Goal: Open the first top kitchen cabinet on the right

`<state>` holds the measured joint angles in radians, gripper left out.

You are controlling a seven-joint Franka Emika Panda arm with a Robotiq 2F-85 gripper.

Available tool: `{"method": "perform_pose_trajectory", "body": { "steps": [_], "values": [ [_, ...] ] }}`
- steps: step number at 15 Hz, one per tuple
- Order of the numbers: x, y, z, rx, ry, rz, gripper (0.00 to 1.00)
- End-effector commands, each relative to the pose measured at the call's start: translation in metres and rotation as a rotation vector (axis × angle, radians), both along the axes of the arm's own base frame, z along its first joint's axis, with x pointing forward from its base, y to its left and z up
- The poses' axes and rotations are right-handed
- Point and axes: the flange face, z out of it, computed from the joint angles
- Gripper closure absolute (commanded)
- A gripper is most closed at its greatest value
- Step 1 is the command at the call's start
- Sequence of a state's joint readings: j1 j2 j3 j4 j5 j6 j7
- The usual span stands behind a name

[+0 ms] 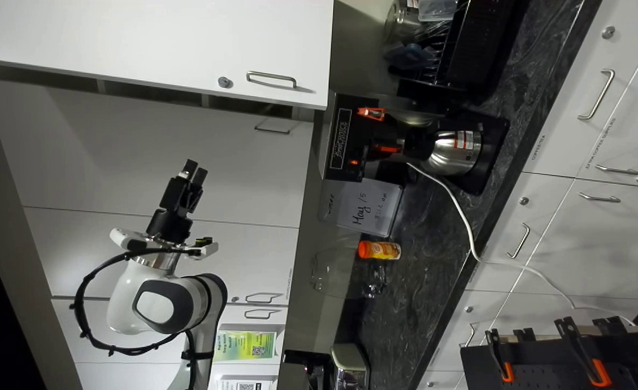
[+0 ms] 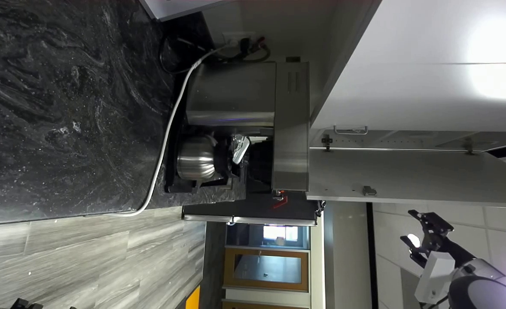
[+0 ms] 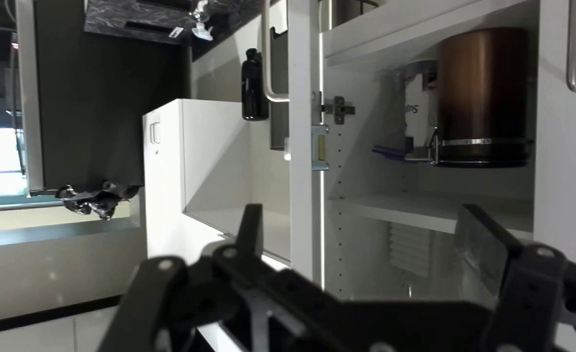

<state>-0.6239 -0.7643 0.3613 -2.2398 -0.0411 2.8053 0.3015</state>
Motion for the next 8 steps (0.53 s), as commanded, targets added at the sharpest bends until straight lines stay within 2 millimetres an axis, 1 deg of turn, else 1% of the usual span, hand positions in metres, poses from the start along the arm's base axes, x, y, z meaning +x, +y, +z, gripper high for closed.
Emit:
{"method": "perform_pose_trajectory", "body": {
  "steps": [1, 4, 8],
  "values": [
    [0.033, 0.003, -0.001, -0.011, -0.024, 0.066, 0.00],
    [0.070, 0.008, -0.018, -0.033, 0.014, 0.085, 0.00],
    [0.117, 0.010, -0.040, -0.103, 0.045, 0.060, 0.00]
  ]
}}
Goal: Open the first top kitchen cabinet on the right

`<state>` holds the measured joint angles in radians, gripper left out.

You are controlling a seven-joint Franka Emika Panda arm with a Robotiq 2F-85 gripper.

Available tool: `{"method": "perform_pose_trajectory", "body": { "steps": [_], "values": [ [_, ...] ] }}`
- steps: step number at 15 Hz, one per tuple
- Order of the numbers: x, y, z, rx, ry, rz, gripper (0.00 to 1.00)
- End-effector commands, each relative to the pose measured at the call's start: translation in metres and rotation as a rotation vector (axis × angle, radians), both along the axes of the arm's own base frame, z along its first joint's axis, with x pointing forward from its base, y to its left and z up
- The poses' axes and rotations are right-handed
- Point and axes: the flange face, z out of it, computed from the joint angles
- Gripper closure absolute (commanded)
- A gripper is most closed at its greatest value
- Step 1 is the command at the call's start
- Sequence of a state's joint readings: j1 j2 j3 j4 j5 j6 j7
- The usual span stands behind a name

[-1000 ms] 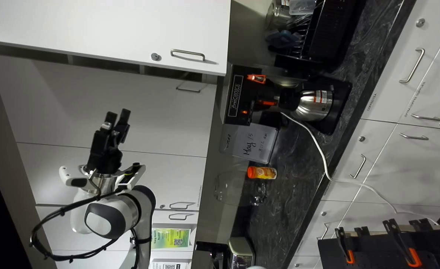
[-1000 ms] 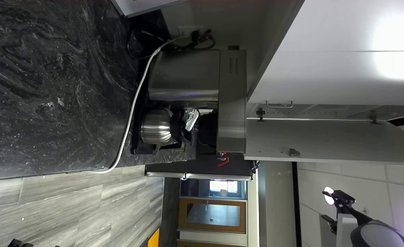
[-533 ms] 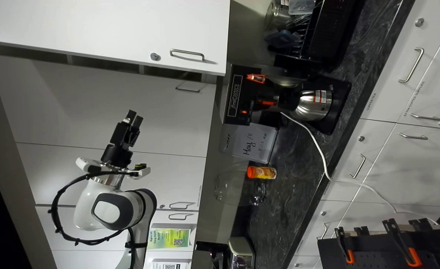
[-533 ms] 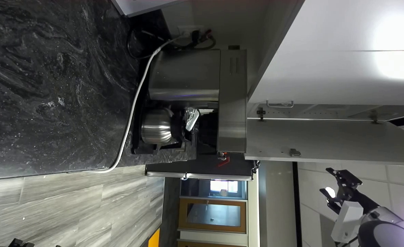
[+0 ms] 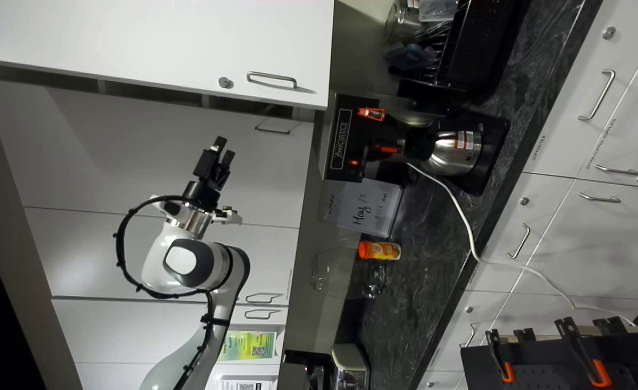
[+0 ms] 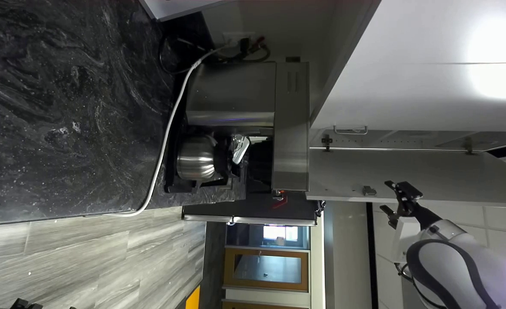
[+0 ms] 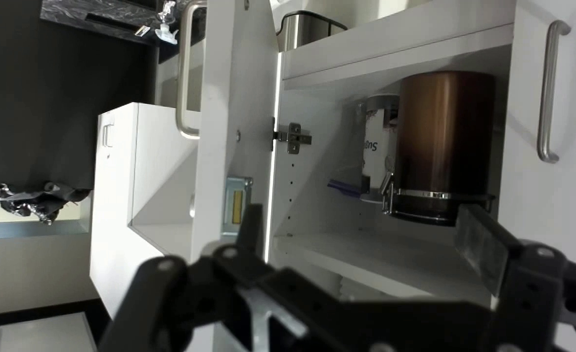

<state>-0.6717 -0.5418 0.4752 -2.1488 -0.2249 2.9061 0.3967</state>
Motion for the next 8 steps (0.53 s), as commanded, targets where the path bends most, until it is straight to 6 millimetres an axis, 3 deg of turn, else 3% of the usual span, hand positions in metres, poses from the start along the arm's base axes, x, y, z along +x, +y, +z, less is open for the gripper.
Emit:
{"method": "perform_pose_trajectory", "body": {
  "steps": [1, 5, 6, 8],
  "values": [
    [0.044, -0.006, -0.006, -0.060, -0.025, -0.034, 0.00],
    [0.077, -0.007, -0.018, -0.152, -0.021, -0.113, 0.00],
    [0.063, -0.008, -0.023, -0.121, 0.001, -0.094, 0.00],
    [0.074, -0.008, -0.027, -0.138, 0.002, -0.110, 0.00]
  ]
}}
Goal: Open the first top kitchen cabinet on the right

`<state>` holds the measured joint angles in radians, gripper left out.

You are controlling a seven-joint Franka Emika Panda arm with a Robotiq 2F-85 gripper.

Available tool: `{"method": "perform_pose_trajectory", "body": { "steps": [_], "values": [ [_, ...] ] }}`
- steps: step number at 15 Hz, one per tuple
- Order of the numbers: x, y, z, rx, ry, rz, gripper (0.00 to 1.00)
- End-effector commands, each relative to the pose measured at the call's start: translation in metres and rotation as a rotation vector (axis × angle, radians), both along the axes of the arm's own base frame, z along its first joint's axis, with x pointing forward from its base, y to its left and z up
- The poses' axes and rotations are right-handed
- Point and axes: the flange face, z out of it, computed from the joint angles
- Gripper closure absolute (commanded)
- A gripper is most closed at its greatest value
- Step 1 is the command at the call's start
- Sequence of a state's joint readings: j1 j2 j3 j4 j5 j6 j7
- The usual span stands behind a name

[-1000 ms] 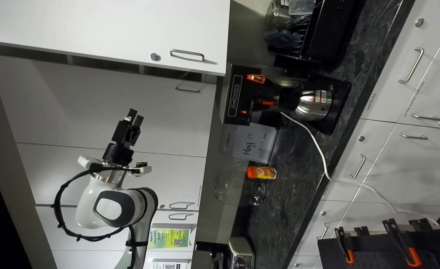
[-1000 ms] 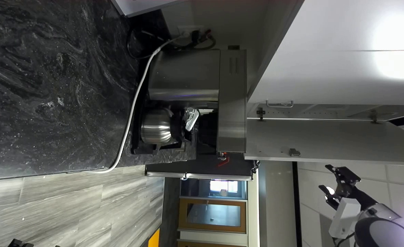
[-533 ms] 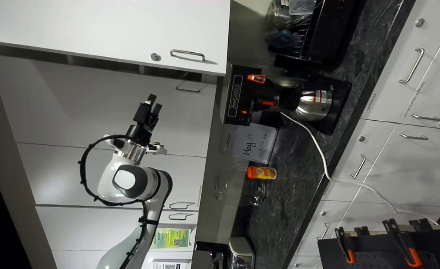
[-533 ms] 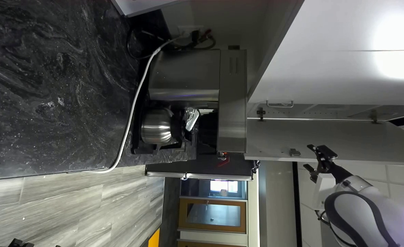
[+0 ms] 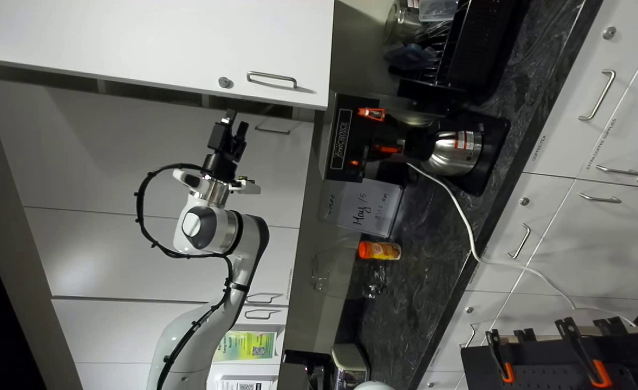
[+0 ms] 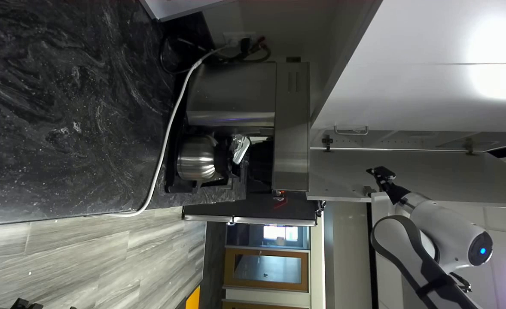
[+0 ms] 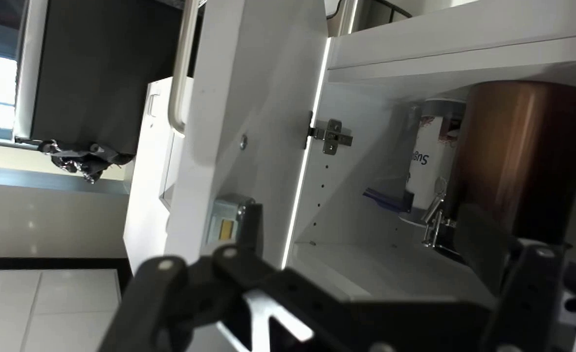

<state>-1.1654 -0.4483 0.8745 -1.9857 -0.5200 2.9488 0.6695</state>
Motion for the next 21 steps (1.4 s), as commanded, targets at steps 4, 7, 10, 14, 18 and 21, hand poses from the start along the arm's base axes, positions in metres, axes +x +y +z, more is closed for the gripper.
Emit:
{"method": "perform_pose_trajectory", "body": {
  "steps": [4, 7, 10, 14, 18, 21],
  "values": [
    [-0.001, -0.001, 0.001, 0.013, -0.008, -0.013, 0.28],
    [-0.001, -0.005, 0.001, 0.023, -0.013, -0.031, 0.51],
    [-0.002, -0.013, 0.001, 0.017, -0.012, -0.064, 0.75],
    [0.000, -0.029, -0.004, -0.004, -0.007, -0.126, 1.00],
    [0.008, -0.046, -0.018, -0.037, 0.007, -0.189, 1.00],
    [0.013, -0.055, -0.026, -0.061, 0.003, -0.248, 1.00]
  ]
}}
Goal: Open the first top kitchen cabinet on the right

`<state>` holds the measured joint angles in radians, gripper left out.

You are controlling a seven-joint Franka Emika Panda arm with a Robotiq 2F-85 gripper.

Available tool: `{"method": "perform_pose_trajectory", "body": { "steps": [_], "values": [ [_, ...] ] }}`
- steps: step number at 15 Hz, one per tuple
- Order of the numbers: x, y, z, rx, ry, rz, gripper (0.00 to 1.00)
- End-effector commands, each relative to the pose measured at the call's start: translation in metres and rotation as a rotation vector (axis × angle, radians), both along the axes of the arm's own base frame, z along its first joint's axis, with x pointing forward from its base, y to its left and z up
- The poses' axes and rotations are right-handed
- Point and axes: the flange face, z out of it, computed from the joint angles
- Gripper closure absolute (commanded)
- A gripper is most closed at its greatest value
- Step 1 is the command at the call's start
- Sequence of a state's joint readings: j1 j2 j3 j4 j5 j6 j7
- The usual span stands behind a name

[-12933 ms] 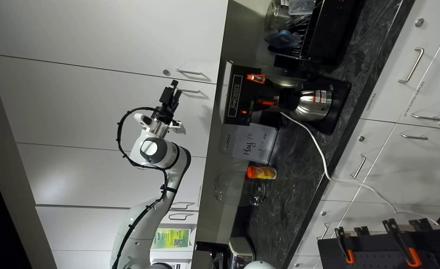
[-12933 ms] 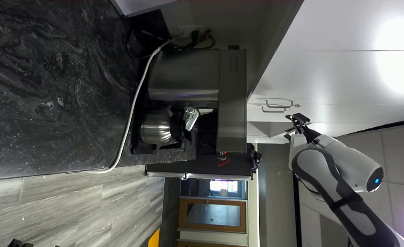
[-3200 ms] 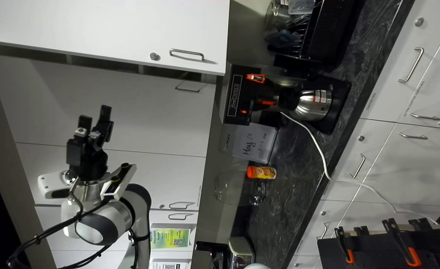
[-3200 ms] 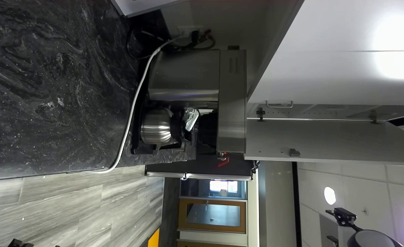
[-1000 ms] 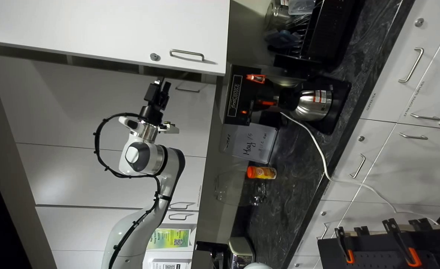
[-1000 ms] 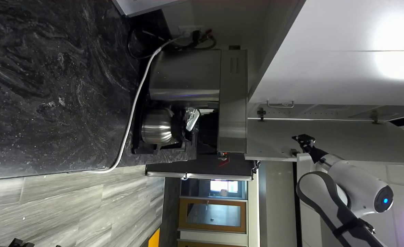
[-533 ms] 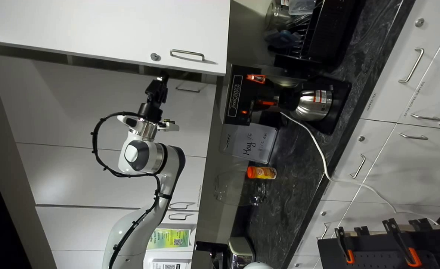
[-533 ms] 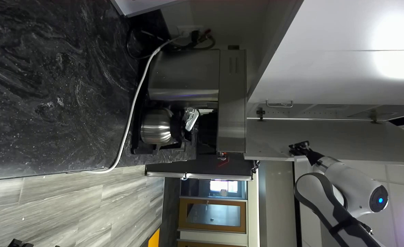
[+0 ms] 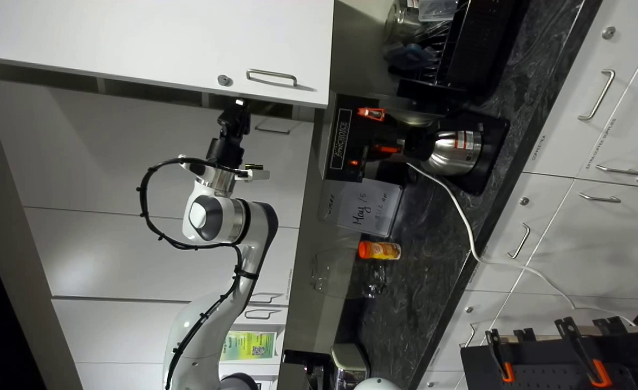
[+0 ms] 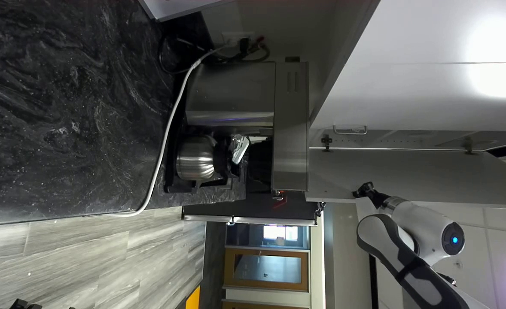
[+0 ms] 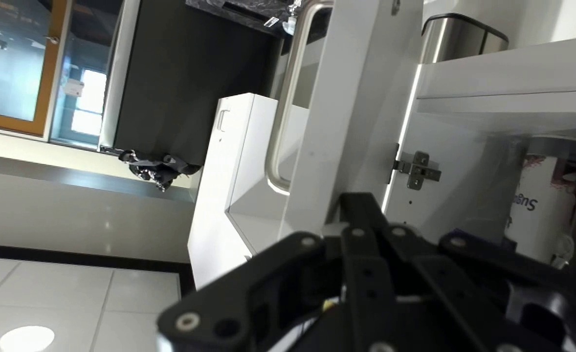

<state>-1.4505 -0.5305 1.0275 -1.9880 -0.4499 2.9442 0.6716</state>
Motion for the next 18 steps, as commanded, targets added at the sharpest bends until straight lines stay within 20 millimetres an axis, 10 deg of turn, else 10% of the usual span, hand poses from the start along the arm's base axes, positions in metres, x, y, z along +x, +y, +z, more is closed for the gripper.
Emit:
{"method": "perform_pose_trajectory", "body": {
  "steps": [1, 18],
  "values": [
    [0.003, -0.010, -0.007, -0.036, -0.022, -0.102, 1.00],
    [0.016, -0.131, -0.007, -0.020, -0.213, -0.305, 1.00]
  ]
}}
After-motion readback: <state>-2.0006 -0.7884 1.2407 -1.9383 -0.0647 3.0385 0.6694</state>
